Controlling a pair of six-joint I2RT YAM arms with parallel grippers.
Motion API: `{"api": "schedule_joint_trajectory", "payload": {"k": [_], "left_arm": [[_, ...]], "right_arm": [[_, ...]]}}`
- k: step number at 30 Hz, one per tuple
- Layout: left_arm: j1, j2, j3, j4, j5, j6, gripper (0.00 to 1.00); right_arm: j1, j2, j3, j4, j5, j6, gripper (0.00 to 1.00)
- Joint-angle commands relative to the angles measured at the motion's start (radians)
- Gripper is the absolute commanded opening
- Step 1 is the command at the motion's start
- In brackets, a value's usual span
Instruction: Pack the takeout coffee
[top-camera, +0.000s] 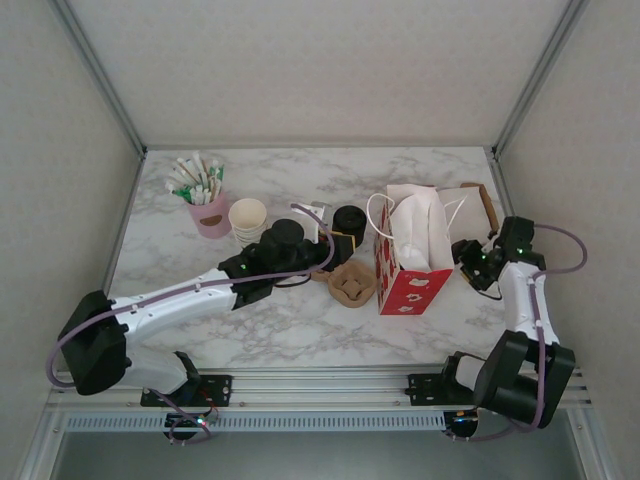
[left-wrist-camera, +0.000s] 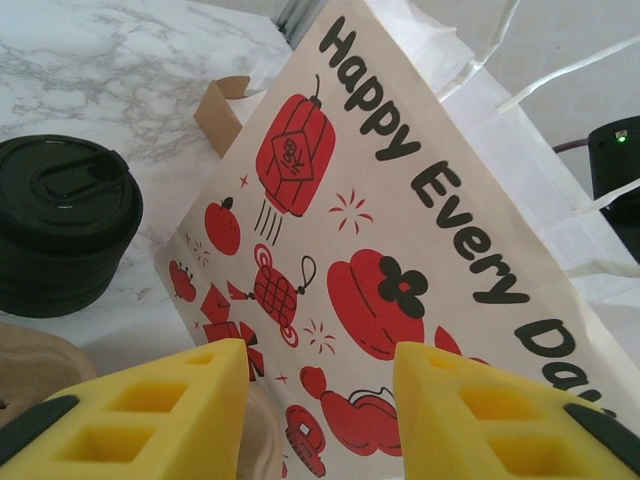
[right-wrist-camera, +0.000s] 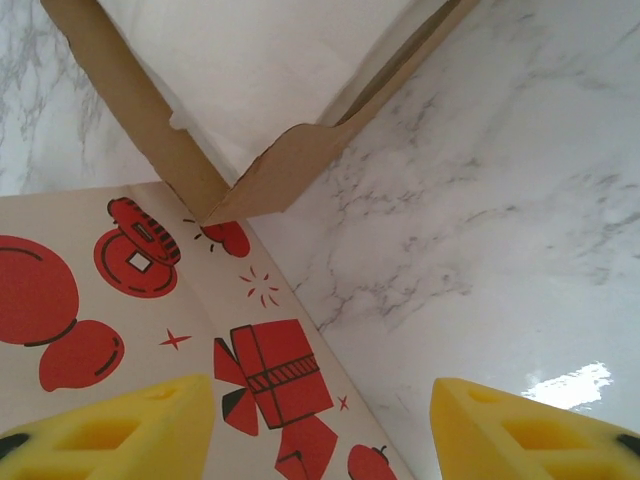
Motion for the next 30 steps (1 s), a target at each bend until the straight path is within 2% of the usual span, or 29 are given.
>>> {"api": "schedule_joint_trajectory", "payload": {"k": [1,19,30], "left_arm": [[-0.010,0.017,0.026,0.033,0.003,-0.003,0.43],[-0.012,0.058,0.063,0.028,0.015,0.001,0.42],[-0.016,0.066,0.083,0.016,0.017,0.008,0.41]], "right_arm": [[0.033,0.035,-0.009,0.040,-0.043,-0.013,0.59],[0.171,0.094,0.003,0.085,-0.064,0.017,0.60],[0.211,0.105,0.007,0.094,-0.056,0.029,0.60]]}}
